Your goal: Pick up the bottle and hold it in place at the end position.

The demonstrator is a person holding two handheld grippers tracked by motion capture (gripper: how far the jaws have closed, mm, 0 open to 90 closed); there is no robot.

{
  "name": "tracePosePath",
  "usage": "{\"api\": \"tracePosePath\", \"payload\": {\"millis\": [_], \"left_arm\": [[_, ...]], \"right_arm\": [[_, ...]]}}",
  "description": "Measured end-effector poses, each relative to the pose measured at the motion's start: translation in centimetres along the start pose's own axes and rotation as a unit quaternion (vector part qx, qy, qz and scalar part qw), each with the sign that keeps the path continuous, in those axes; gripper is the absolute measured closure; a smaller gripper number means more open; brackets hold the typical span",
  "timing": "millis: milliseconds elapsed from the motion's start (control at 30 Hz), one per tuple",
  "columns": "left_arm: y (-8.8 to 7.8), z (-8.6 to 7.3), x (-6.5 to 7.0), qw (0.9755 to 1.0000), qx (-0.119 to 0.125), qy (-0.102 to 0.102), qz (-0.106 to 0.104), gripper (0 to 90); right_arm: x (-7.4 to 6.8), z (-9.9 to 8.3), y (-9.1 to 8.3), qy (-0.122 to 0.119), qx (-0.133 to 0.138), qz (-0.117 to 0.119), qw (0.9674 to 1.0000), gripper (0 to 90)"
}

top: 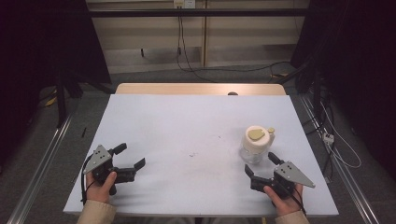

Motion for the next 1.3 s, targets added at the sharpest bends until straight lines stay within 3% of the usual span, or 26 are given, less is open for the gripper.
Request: {"api": "tracePosePath", "payload": {"millis": [400, 667, 1300], "left_arm": [[0.1, 0.1, 0.1, 1.0000, 0.002, 0.000, 0.000, 3.2], [0.3, 0.1, 0.2, 1.0000, 0.002, 0.000, -0.002, 3.2], [0.2, 0.0, 0.3, 1.0000, -0.001, -0.001, -0.004, 3.3]], "right_arm": [[0.3, 0.1, 0.1, -0.003, -0.001, -0.008, 1.0000, 4.7], [1.4, 0.2, 0.8, -0.002, -0.005, -0.028, 0.9996, 4.4], [2.6, 0.6, 2.6, 0.007, -0.007, -0.025, 0.9996, 4.2]]}}
Point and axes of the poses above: each handheld gripper's, and its own axes: y roughly forward along the jaws, z roughly out of its top, x roughly to its right, the point moved 7 cm from there along y, roughly forward along the jaws, and after that the axes turned 2 degrees about y, right-handed, at the moved point
